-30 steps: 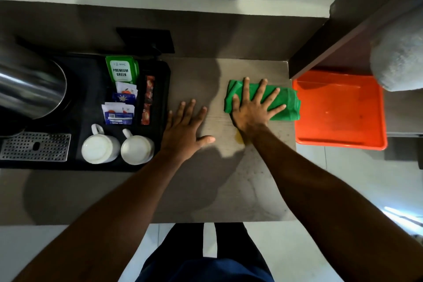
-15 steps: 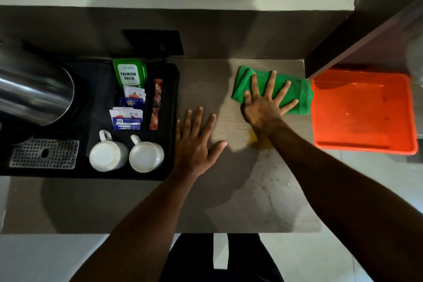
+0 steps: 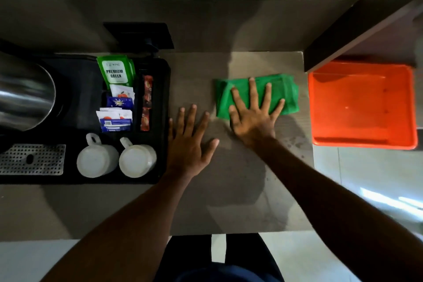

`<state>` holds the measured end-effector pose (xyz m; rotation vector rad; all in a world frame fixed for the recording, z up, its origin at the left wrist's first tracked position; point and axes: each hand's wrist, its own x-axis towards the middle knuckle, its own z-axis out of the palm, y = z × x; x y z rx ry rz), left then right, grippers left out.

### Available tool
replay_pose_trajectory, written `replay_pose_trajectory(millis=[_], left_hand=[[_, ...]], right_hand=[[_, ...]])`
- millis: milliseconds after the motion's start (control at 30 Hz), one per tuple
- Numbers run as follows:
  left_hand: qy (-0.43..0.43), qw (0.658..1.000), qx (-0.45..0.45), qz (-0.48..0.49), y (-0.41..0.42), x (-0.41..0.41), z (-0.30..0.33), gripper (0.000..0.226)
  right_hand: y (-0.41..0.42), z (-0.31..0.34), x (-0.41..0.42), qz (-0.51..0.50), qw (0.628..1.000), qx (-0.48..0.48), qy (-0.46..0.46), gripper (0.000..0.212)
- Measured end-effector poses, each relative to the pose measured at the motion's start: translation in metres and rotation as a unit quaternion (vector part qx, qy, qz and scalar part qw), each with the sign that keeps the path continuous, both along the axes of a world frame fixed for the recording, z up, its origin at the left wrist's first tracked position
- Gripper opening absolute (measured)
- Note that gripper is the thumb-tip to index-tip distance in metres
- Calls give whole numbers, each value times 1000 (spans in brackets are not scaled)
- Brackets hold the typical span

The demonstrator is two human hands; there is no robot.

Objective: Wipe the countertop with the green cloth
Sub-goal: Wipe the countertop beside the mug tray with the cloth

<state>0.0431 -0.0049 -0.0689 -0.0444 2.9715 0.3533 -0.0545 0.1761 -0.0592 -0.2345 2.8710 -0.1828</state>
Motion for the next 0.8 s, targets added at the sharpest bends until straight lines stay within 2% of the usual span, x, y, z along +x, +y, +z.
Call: replay_pose_trajectory(millis=[100, 167, 233, 333, 533, 800], left_hand=[[13, 1000, 10, 2, 1, 1, 5, 66], [16, 1000, -1, 2, 0, 1, 5, 66], [21, 1000, -6, 1, 1, 1, 2, 67], [33, 999, 4, 3, 0, 0, -5, 68], [3, 1000, -1, 13, 2, -3, -3, 71], [-7, 1000, -18, 8, 1, -2, -3, 72]], right_hand=[[38, 4, 77, 33, 999, 2, -10, 56], [69, 10, 136, 14, 999, 12, -44, 57], [82, 14, 157, -29, 997, 25, -73, 57], [59, 11, 106, -88, 993, 1, -82, 60], [-6, -3, -44, -139, 990, -24, -4, 60], [-17, -2, -52, -133, 991, -26, 1, 57]])
